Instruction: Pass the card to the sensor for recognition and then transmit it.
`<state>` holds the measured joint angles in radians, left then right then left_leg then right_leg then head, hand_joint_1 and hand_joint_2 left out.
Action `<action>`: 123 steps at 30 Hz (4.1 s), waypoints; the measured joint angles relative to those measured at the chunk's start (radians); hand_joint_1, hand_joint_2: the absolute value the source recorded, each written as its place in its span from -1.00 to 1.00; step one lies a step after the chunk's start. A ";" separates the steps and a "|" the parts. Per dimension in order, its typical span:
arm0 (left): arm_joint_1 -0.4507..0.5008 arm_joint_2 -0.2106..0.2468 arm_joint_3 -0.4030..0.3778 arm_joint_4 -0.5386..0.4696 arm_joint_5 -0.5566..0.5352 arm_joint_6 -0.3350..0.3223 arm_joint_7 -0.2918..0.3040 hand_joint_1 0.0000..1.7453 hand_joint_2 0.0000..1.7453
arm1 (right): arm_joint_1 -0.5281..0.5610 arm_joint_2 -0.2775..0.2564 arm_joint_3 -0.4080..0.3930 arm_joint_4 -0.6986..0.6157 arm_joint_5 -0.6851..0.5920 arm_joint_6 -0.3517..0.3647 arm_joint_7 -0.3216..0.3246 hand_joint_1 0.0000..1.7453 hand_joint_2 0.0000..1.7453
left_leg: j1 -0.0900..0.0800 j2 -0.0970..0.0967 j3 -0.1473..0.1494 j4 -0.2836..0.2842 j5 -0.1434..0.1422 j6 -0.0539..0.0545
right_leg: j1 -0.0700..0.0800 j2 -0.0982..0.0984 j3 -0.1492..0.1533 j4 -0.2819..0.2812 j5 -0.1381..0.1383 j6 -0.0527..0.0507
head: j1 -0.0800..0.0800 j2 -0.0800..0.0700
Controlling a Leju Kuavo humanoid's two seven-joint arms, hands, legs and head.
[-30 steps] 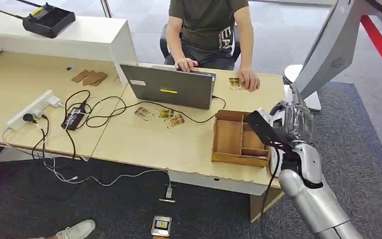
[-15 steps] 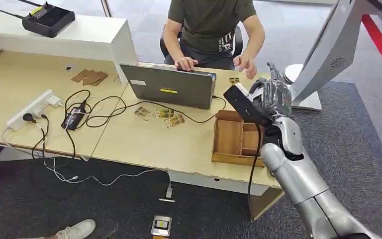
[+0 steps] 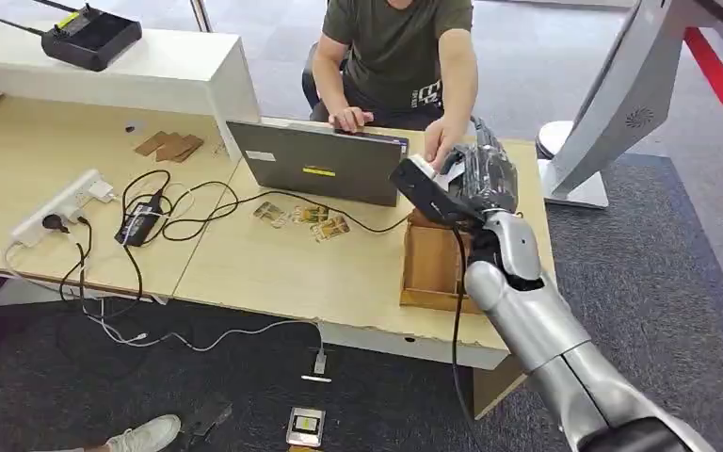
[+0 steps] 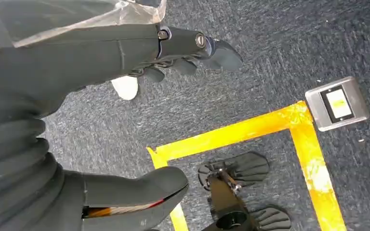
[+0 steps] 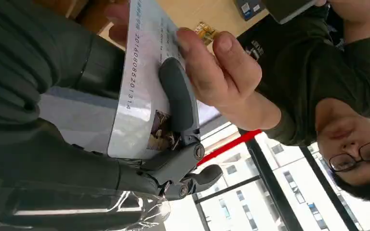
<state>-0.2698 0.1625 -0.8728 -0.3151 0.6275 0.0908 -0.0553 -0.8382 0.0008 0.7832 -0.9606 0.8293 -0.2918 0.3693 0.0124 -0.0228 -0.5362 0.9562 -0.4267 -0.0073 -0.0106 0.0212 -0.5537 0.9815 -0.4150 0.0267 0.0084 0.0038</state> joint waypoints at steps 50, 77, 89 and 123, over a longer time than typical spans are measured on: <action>0.178 -0.026 0.168 0.033 0.038 0.088 -0.169 -1.00 1.00 | 0.666 -0.209 -0.042 -0.572 0.288 -0.078 0.002 -1.00 1.00 | 0.000 0.001 -0.001 0.000 -0.003 0.000 | 0.000 0.001 -0.001 -0.002 -0.002 0.000 | 0.000 0.000; 0.182 0.025 0.164 0.016 0.049 0.074 -0.128 -1.00 1.00 | 0.500 -0.224 -0.030 -0.245 0.462 -0.009 0.015 -1.00 1.00 | 0.000 0.001 -0.001 0.000 -0.002 0.000 | 0.000 0.001 -0.001 -0.001 -0.001 0.000 | 0.000 0.000; 0.181 0.049 0.147 -0.003 0.063 0.064 -0.119 -1.00 1.00 | 0.461 -0.248 -0.004 -0.221 0.431 0.021 0.046 -1.00 1.00 | 0.000 0.001 -0.001 0.000 -0.002 0.000 | 0.000 0.001 -0.001 -0.001 -0.001 0.000 | 0.000 0.000; 0.170 0.079 0.114 -0.006 0.085 0.024 -0.119 -1.00 1.00 | 0.438 -0.259 0.046 -0.191 0.349 0.000 0.053 -1.00 1.00 | 0.000 0.001 -0.001 0.000 -0.002 0.000 | 0.000 0.001 -0.001 -0.001 -0.001 0.000 | 0.000 0.000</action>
<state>-0.0994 0.2415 -0.7588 -0.3208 0.7130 0.1152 -0.1739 -0.4001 -0.2579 0.8293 -1.1520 1.1780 -0.2914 0.4227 0.0125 -0.0221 -0.5376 0.9560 -0.4284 -0.0074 -0.0105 0.0219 -0.5551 0.9803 -0.4164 0.0266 0.0084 0.0038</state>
